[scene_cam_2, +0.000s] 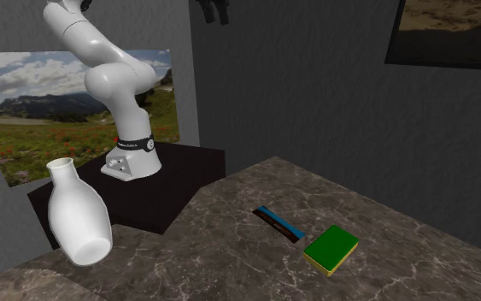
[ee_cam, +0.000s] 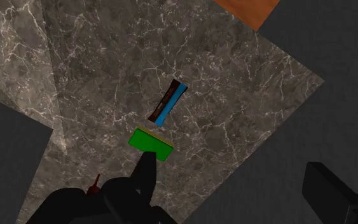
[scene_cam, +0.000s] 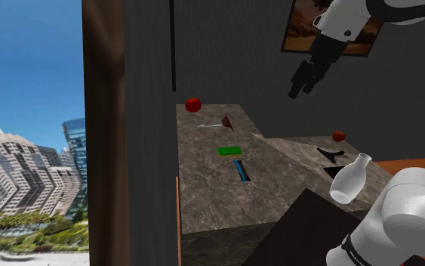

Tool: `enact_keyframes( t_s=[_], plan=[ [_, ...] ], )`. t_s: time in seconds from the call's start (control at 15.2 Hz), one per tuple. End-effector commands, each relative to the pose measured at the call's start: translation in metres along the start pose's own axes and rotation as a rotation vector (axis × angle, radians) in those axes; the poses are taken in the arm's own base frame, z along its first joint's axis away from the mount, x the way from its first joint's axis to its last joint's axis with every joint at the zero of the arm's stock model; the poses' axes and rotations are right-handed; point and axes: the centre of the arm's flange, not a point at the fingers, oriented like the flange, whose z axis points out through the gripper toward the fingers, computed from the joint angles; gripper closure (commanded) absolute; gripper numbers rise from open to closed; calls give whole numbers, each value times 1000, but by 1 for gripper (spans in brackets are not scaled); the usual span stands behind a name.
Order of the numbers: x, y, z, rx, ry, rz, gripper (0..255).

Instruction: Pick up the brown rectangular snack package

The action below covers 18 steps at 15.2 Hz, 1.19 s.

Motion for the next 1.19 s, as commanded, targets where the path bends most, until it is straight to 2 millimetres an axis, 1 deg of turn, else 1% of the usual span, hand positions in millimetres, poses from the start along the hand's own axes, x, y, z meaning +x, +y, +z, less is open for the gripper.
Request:
enact_keyframes(
  t_s=[0.0, 0.59, 1.12],
  plan=[
    [0, 0, 0, 0, 0, 0, 0],
    [42, 15, 113, -15, -48, 99, 0],
    [74, 34, 214, -28, -91, 188, 0]
  ],
)
